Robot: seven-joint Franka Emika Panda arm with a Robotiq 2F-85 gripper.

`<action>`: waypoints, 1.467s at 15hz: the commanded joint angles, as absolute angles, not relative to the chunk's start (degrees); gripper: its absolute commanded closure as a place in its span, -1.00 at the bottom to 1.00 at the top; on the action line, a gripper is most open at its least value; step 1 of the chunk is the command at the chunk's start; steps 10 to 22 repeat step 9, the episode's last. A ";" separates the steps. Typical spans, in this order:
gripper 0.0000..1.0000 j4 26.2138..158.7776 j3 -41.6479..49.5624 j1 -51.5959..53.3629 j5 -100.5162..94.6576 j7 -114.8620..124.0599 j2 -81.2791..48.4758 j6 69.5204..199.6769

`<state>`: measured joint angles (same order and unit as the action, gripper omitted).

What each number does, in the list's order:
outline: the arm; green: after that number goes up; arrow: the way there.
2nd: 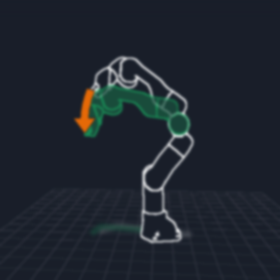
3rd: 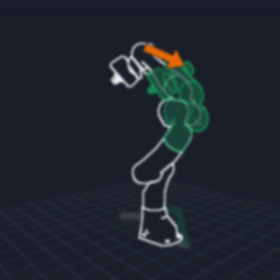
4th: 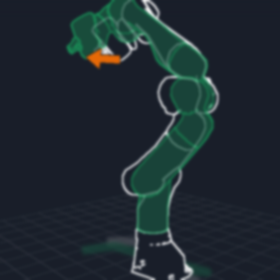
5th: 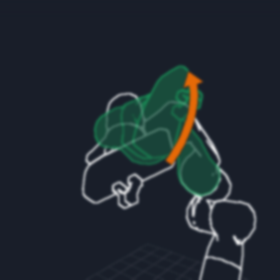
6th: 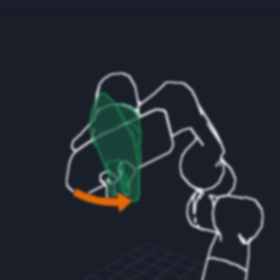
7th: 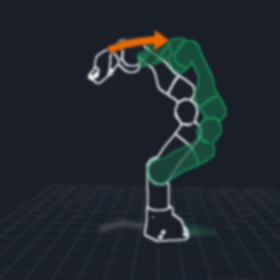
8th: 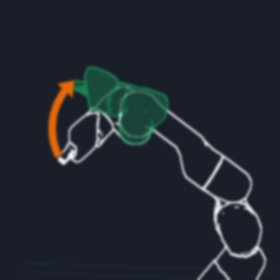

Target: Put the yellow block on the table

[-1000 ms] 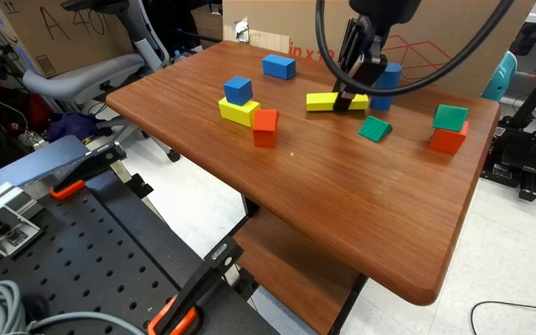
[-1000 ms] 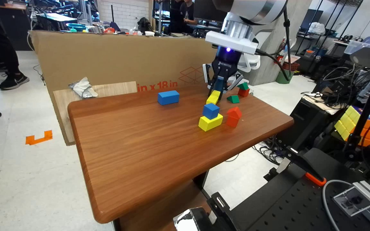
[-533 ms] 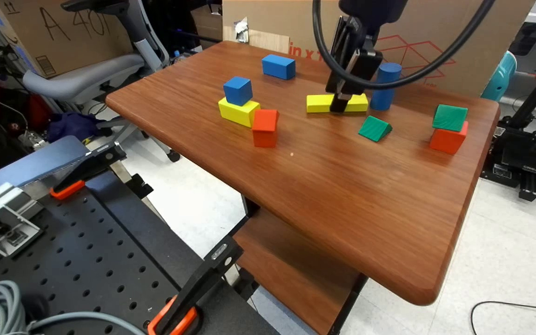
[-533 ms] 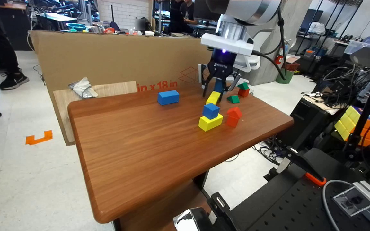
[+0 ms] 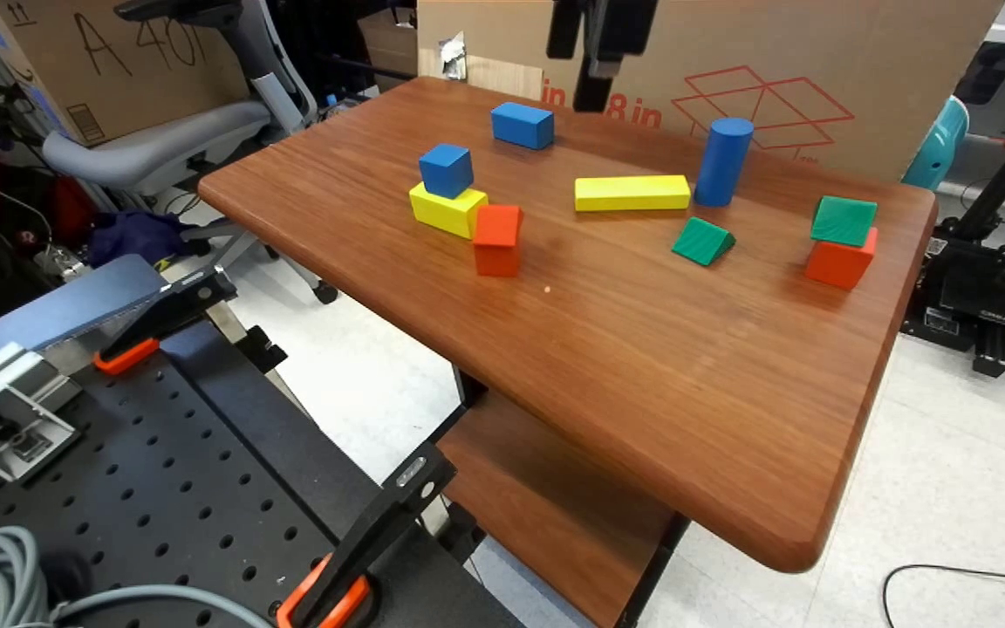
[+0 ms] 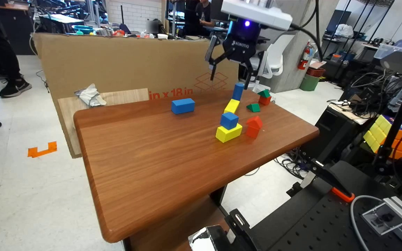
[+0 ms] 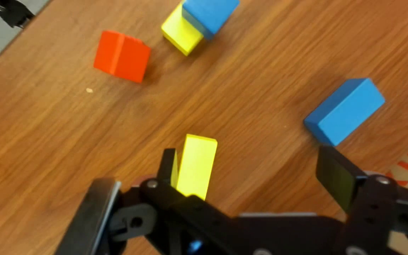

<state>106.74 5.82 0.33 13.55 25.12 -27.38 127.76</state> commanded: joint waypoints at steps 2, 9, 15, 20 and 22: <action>-1.00 114.53 5.69 0.52 6.14 19.28 -13.94 119.16; -1.00 113.47 4.97 -0.96 6.71 14.77 -11.63 113.82; -1.00 113.47 4.97 -0.96 6.71 14.77 -11.63 113.82; -1.00 113.47 4.97 -0.96 6.71 14.77 -11.63 113.82; -1.00 113.47 4.97 -0.96 6.71 14.77 -11.63 113.82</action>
